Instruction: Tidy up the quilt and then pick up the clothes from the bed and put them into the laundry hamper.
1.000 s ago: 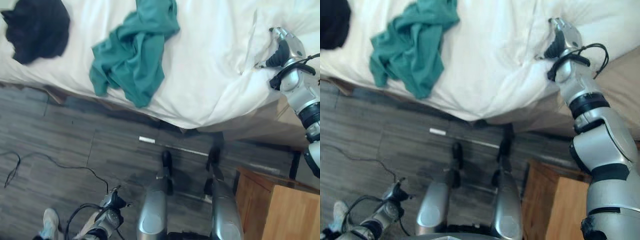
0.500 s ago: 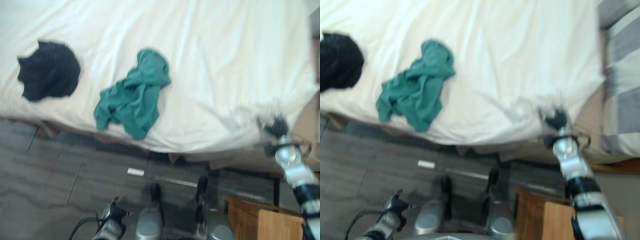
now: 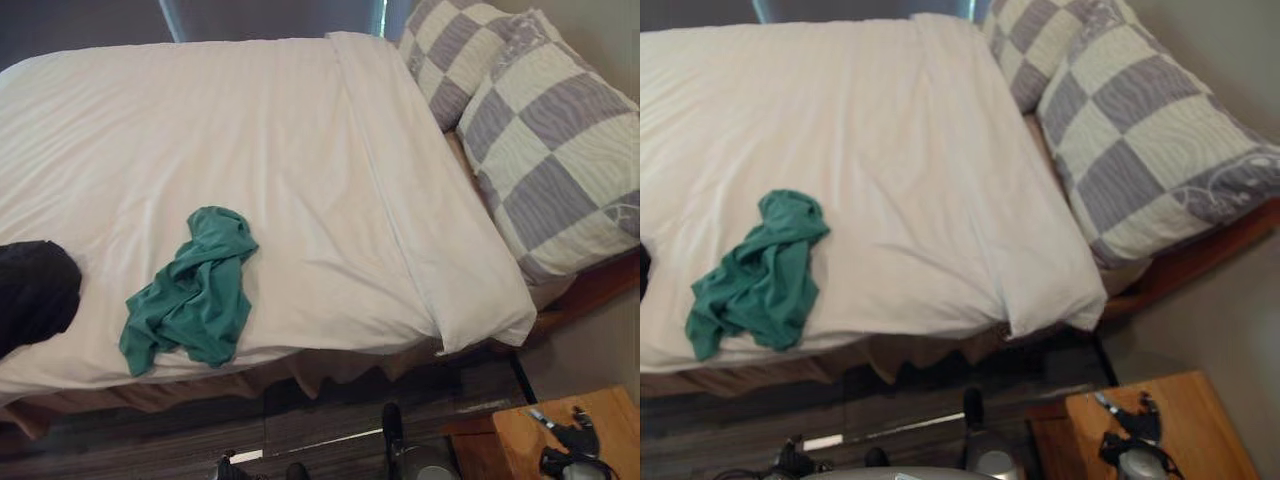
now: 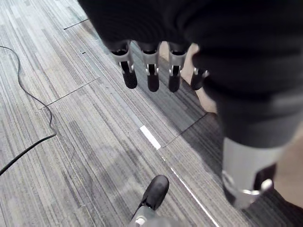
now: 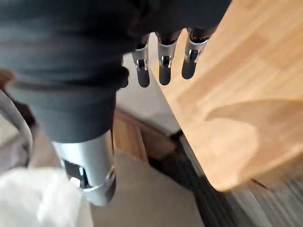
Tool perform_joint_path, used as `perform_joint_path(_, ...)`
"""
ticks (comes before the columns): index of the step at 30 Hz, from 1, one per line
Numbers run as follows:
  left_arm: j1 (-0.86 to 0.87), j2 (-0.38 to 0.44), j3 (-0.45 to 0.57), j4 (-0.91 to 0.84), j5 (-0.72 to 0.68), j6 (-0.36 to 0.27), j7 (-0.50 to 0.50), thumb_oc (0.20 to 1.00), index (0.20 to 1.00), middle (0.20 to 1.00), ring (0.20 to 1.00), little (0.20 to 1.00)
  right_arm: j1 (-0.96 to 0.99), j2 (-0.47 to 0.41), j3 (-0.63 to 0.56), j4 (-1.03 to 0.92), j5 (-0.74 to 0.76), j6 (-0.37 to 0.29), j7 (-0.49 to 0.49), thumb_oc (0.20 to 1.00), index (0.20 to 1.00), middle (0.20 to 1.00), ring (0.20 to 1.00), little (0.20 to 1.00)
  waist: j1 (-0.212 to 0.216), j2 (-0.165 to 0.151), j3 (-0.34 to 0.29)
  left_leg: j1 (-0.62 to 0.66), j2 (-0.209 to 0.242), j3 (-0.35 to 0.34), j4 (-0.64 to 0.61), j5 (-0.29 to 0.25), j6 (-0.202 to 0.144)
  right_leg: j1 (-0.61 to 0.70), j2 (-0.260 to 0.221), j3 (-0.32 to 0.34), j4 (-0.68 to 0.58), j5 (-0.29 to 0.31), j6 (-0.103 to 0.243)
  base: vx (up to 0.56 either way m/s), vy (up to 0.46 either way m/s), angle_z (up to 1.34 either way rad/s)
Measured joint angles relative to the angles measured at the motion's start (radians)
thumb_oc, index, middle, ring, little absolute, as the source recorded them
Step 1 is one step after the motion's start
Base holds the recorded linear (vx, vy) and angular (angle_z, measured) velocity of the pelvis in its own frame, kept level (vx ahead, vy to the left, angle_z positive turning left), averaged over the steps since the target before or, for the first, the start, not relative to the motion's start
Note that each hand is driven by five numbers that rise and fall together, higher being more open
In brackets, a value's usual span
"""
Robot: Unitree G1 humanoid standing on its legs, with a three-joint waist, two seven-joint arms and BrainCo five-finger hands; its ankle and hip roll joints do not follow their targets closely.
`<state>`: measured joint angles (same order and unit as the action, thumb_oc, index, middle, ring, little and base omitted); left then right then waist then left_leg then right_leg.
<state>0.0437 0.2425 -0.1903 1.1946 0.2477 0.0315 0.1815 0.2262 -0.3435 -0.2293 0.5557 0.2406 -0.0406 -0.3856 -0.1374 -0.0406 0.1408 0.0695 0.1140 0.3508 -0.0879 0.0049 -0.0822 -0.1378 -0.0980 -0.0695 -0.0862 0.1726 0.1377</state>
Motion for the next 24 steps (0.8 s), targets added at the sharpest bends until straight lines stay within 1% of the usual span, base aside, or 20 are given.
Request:
perform_joint_path(1, 0.0, -0.004, -0.001, 0.0, 0.0, 0.0, 0.002, 1.0, 1.0, 1.0, 1.0, 1.0, -0.004, -0.011, -0.003, -0.02, -0.007, -0.001, -0.021, 0.642, 0.642, 0.642, 0.642, 0.642, 0.0, 0.0, 0.0, -0.001, 0.0, -0.001, 0.0, 0.0, 0.001, -0.001, 0.0, 0.0, 0.0, 0.0, 0.0, -0.01, 0.007, 0.04)
perform_joint_path(2, 0.001, -0.011, -0.011, 0.0, 0.001, 0.0, 0.005, 1.0, 1.0, 1.0, 1.0, 1.0, -0.015, -0.038, -0.005, -0.063, -0.023, -0.002, -0.051, 0.2, 0.2, 0.2, 0.2, 0.2, 0.001, 0.001, 0.0, -0.008, 0.0, -0.003, 0.0, 0.001, 0.001, -0.005, 0.0, 0.0, 0.0, 0.0, 0.0, -0.03, -0.006, 0.04)
perform_joint_path(4, 0.002, -0.014, -0.028, 0.0, 0.006, -0.001, 0.012, 1.0, 1.0, 1.0, 1.0, 1.0, -0.049, -0.079, -0.008, -0.136, -0.077, -0.009, -0.088, 0.2, 0.2, 0.2, 0.2, 0.2, 0.005, 0.003, -0.001, -0.025, -0.001, -0.004, 0.0, 0.008, 0.005, -0.021, 0.0, 0.001, 0.0, 0.0, 0.0, -0.17, -0.049, 0.0)
perform_joint_path(5, 0.002, -0.011, -0.05, -0.015, 0.009, -0.002, 0.017, 1.0, 1.0, 1.0, 1.0, 1.0, -0.093, -0.128, 0.025, -0.214, -0.108, -0.003, -0.106, 0.2, 0.2, 0.2, 0.2, 0.2, 0.009, 0.005, 0.007, -0.055, -0.004, -0.005, 0.01, 0.012, 0.006, -0.044, -0.003, 0.005, 0.0, 0.005, 0.008, -0.29, -0.084, -0.03)
perform_joint_path(6, -0.008, -0.007, -0.061, -0.009, 0.01, -0.002, 0.017, 1.0, 1.0, 1.0, 1.0, 1.0, -0.121, -0.163, 0.044, -0.233, -0.135, -0.024, -0.106, 0.2, 0.2, 0.2, 0.2, 0.2, -0.002, 0.004, 0.013, -0.069, -0.005, -0.005, 0.018, 0.014, 0.007, -0.058, -0.006, 0.01, 0.001, 0.01, 0.014, -0.2, -0.06, 0.07)
perform_joint_path(7, -0.013, -0.005, -0.056, -0.01, 0.01, -0.002, 0.018, 1.0, 1.0, 1.0, 1.0, 1.0, -0.174, -0.182, 0.049, -0.256, -0.162, -0.043, -0.109, 0.2, 0.2, 0.2, 0.2, 0.2, 0.014, 0.005, 0.021, -0.09, -0.009, -0.015, 0.029, 0.028, -0.001, -0.069, -0.01, 0.006, 0.008, 0.024, 0.017, -0.27, -0.106, 0.41)
perform_joint_path(8, -0.085, 0.009, -0.099, -0.016, 0.009, -0.009, 0.02, 1.0, 1.0, 1.0, 1.0, 1.0, -0.373, -0.294, 0.146, -0.244, -0.188, -0.062, -0.119, 0.2, 0.2, 0.2, 0.2, 0.2, 0.042, 0.005, 0.085, -0.166, -0.009, -0.056, 0.1, 0.025, -0.001, -0.105, -0.019, -0.006, 0.017, 0.052, 0.012, -0.22, -0.101, 0.41)
perform_joint_path(10, -0.099, 0.018, -0.101, -0.047, 0.006, -0.025, 0.024, 1.0, 1.0, 1.0, 1.0, 1.0, -0.5, -0.308, 0.185, -0.22, -0.196, -0.066, -0.12, 0.2, 0.2, 0.2, 0.2, 0.2, 0.085, 0.021, 0.133, -0.209, 0.001, -0.062, 0.124, 0.025, -0.003, -0.132, -0.018, -0.016, 0.028, 0.05, 0.011, -0.14, -0.071, 0.21)
perform_joint_path(11, -0.119, 0.033, -0.138, -0.056, -0.003, -0.032, 0.031, 1.0, 1.0, 1.0, 1.0, 1.0, -0.624, -0.336, 0.259, -0.133, -0.194, -0.07, -0.135, 0.2, 0.2, 0.2, 0.2, 0.2, 0.071, 0.015, 0.16, -0.241, 0.005, -0.074, 0.162, 0.011, -0.01, -0.16, -0.02, -0.021, 0.048, 0.046, 0.01, -0.08, -0.038, 0.41)
perform_joint_path(12, -0.171, 0.04, -0.146, -0.063, -0.01, -0.036, 0.038, 1.0, 1.0, 1.0, 1.0, 1.0, -0.771, -0.366, 0.301, -0.056, -0.192, -0.063, -0.12, 0.2, 0.2, 0.2, 0.2, 0.2, 0.1, 0.046, 0.218, -0.28, 0.006, -0.105, 0.172, 0.013, -0.012, -0.18, -0.022, -0.042, 0.05, 0.047, 0.01, -0.13, -0.046, 0.46)
perform_joint_path(14, -0.179, 0.048, -0.15, -0.092, -0.014, -0.037, 0.049, 1.0, 1.0, 1.0, 1.0, 1.0, -0.862, -0.342, 0.327, 0.034, -0.186, -0.067, -0.119, 0.2, 0.2, 0.2, 0.2, 0.2, 0.138, 0.064, 0.253, -0.302, 0.006, -0.117, 0.166, 0.031, -0.011, -0.211, -0.02, -0.046, 0.072, 0.047, 0.01, -0.12, -0.028, 0.25)
perform_joint_path(15, -0.187, 0.055, -0.17, -0.103, -0.047, -0.042, 0.06, 1.0, 1.0, 1.0, 1.0, 1.0, -0.961, -0.299, 0.346, 0.156, -0.147, -0.069, -0.121, 0.2, 0.2, 0.2, 0.2, 0.2, 0.151, 0.068, 0.285, -0.338, 0.01, -0.119, 0.189, 0.035, -0.015, -0.256, -0.02, -0.04, 0.109, 0.043, 0.006, -0.1, -0.037, 0.05)
perform_joint_path(16, -0.203, 0.054, -0.169, -0.105, -0.051, -0.039, 0.059, 1.0, 1.0, 1.0, 1.0, 1.0, -0.991, -0.28, 0.346, 0.209, -0.122, -0.063, -0.122, 0.2, 0.2, 0.2, 0.2, 0.2, 0.161, 0.073, 0.311, -0.365, 0.009, -0.119, 0.195, 0.035, -0.015, -0.283, -0.024, -0.041, 0.118, 0.042, 0.006, -0.09, -0.04, 0.06)
perform_joint_path(17, -0.21, 0.057, -0.165, -0.11, -0.074, -0.038, 0.063, 1.0, 1.0, 1.0, 1.0, 1.0, -0.99, -0.255, 0.31, 0.218, -0.103, -0.087, -0.138, 0.2, 0.2, 0.2, 0.2, 0.2, 0.163, 0.074, 0.342, -0.376, 0.009, -0.121, 0.198, 0.044, -0.013, -0.298, -0.027, -0.044, 0.136, 0.04, 0.002, -0.06, -0.031, 0.13)
perform_joint_path(18, -0.215, 0.058, -0.163, -0.109, -0.09, -0.035, 0.066, 1.0, 1.0, 1.0, 1.0, 1.0, -0.975, -0.238, 0.278, 0.2, -0.101, -0.117, -0.151, 0.2, 0.2, 0.2, 0.2, 0.2, 0.16, 0.071, 0.372, -0.375, 0.009, -0.123, 0.205, 0.045, -0.012, -0.299, -0.028, -0.044, 0.15, 0.035, -0.005, -0.03, -0.011, 0.1)
perform_joint_path(19, -0.216, 0.059, -0.163, -0.105, -0.09, -0.032, 0.068, 1.0, 1.0, 1.0, 1.0, 1.0, -0.974, -0.229, 0.263, 0.198, -0.099, -0.133, -0.155, 0.2, 0.2, 0.2, 0.2, 0.2, 0.153, 0.065, 0.382, -0.375, 0.009, -0.124, 0.213, 0.041, -0.01, -0.299, -0.032, -0.044, 0.161, 0.03, -0.012, -0.02, 0.006, 0.06)
perform_joint_path(21, -0.219, 0.059, -0.16, -0.097, -0.09, -0.031, 0.07, 1.0, 1.0, 1.0, 1.0, 1.0, -0.957, -0.215, 0.259, 0.195, -0.062, -0.131, -0.148, 0.2, 0.2, 0.2, 0.2, 0.2, 0.144, 0.049, 0.386, -0.362, 0.005, -0.121, 0.215, 0.035, -0.011, -0.294, -0.035, -0.042, 0.17, 0.024, -0.015, 0.0, 0.0, 0.0)
perform_joint_path(22, -0.219, 0.061, -0.158, -0.096, -0.09, -0.031, 0.084, 1.0, 1.0, 1.0, 1.0, 1.0, -0.911, -0.172, 0.232, 0.198, -0.062, -0.16, -0.142, 0.2, 0.2, 0.2, 0.2, 0.2, 0.138, 0.039, 0.382, -0.359, 0.007, -0.121, 0.23, 0.03, -0.012, -0.301, -0.036, -0.04, 0.203, 0.007, -0.035, 0.03, -0.003, -0.01)
perform_joint_path(23, -0.221, 0.061, -0.144, -0.087, -0.09, -0.03, 0.091, 1.0, 1.0, 1.0, 1.0, 1.0, -0.864, -0.132, 0.2, 0.196, -0.058, -0.193, -0.137, 0.2, 0.2, 0.2, 0.2, 0.2, 0.139, 0.025, 0.379, -0.341, 0.008, -0.121, 0.23, 0.021, -0.002, -0.289, -0.038, -0.038, 0.221, -0.011, -0.036, 0.0, 0.0, 0.0)
perform_joint_path(24, -0.221, 0.062, -0.144, -0.086, -0.09, -0.03, 0.095, 1.0, 1.0, 1.0, 1.0, 1.0, -0.857, -0.129, 0.205, 0.191, -0.044, -0.194, -0.135, 0.2, 0.2, 0.2, 0.2, 0.2, 0.137, 0.022, 0.377, -0.333, 0.008, -0.119, 0.228, 0.018, 0.0, -0.283, -0.038, -0.036, 0.22, -0.013, -0.033, 0.07, 0.013, -0.04)
